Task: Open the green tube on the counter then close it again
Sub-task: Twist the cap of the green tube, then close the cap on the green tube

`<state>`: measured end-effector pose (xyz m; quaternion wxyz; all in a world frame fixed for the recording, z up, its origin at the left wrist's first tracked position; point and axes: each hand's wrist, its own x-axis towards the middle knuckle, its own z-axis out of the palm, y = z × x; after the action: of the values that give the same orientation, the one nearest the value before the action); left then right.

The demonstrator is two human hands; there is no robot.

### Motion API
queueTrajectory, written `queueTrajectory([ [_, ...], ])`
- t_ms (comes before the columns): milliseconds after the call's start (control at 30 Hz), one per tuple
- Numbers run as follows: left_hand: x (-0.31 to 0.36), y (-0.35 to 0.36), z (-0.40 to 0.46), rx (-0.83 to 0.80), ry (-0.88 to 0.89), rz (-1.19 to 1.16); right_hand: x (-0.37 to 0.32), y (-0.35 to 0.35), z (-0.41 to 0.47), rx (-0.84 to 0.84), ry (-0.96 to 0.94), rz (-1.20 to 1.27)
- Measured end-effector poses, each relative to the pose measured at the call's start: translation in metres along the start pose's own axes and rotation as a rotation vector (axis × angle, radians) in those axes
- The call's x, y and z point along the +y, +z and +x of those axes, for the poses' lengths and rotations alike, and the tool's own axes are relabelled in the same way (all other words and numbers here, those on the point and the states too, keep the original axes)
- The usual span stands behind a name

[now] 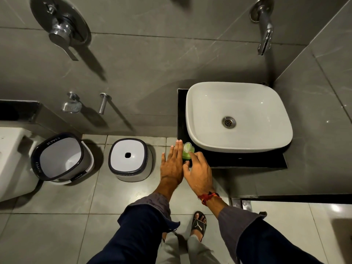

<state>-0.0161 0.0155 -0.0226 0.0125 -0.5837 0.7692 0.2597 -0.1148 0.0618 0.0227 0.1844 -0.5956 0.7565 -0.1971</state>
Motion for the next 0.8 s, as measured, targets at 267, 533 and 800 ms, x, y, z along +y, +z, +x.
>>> queueTrajectory([
  [267,-0.002,-0.003,-0.006,0.0,0.008,-0.154,0.02,0.006,0.012,-0.271,0.048,0.182],
  [533,-0.001,-0.011,0.005,-0.022,0.049,-0.352,0.019,0.01,0.027,-0.242,0.067,0.217],
  [800,-0.001,-0.015,0.015,-0.007,0.008,-0.673,0.023,0.02,0.024,-0.251,0.041,0.279],
])
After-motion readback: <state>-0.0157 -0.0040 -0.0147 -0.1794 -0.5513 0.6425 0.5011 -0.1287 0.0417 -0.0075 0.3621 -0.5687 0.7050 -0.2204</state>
